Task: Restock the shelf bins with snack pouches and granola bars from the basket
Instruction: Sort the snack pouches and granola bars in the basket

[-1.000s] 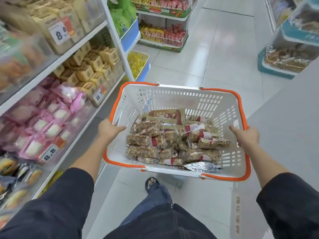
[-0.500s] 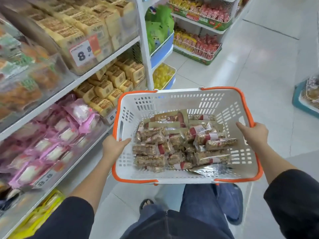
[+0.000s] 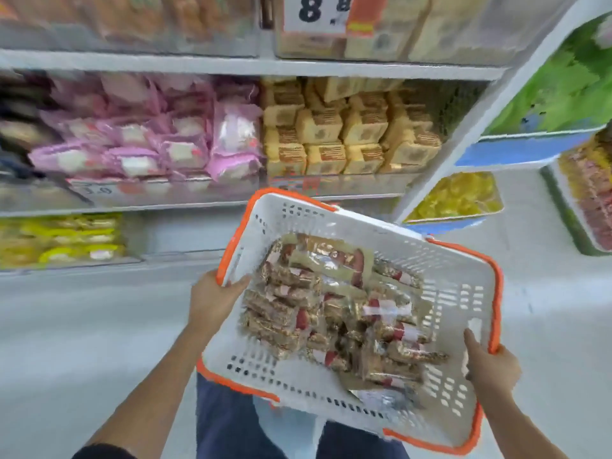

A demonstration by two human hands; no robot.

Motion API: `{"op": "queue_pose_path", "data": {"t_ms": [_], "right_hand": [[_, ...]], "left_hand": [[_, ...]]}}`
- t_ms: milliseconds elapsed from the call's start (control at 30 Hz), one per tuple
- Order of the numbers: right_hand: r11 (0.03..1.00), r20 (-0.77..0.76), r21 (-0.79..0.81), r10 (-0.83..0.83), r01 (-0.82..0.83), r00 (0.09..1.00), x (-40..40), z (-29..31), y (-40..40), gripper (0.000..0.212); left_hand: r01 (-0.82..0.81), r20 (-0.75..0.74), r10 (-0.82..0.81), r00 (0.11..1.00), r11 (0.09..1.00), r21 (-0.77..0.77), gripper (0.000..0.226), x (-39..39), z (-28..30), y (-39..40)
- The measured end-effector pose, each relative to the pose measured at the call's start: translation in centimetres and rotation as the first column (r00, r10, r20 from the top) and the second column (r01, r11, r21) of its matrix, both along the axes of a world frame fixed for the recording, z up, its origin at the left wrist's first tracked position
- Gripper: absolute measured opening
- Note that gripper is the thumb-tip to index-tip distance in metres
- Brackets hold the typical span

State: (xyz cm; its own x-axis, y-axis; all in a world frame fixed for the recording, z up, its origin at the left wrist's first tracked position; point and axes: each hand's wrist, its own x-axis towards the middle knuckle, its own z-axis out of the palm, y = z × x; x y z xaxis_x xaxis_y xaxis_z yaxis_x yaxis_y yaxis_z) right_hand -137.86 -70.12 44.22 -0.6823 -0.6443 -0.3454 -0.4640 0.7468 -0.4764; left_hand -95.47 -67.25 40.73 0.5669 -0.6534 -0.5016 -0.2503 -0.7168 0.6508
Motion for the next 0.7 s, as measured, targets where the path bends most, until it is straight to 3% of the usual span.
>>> {"op": "queue_pose_path", "data": {"t_ms": [233, 400, 700], "right_hand": [[0.995, -0.009, 0.027, 0.094, -0.094, 0.996, -0.6, -6.1, -2.6, 0.045], [0.982, 0.009, 0.069, 0.176, -0.176, 0.984, 1.7, -9.0, -1.7, 0.046], [0.931, 0.044, 0.14, 0.334, -0.337, 0.941, 8.8, -16.3, -1.6, 0.049]], "left_hand": [[-0.283, 0.174, 0.272, 0.946, 0.958, 0.041, 0.049, -2.8, -2.5, 6.2], [-0.325, 0.278, 0.282, 0.918, 0.938, 0.123, 0.047, -1.5, -4.1, 9.6], [-0.411, 0.321, 0.326, 0.889, 0.878, 0.247, 0.033, 3.2, -11.7, 13.6]]}}
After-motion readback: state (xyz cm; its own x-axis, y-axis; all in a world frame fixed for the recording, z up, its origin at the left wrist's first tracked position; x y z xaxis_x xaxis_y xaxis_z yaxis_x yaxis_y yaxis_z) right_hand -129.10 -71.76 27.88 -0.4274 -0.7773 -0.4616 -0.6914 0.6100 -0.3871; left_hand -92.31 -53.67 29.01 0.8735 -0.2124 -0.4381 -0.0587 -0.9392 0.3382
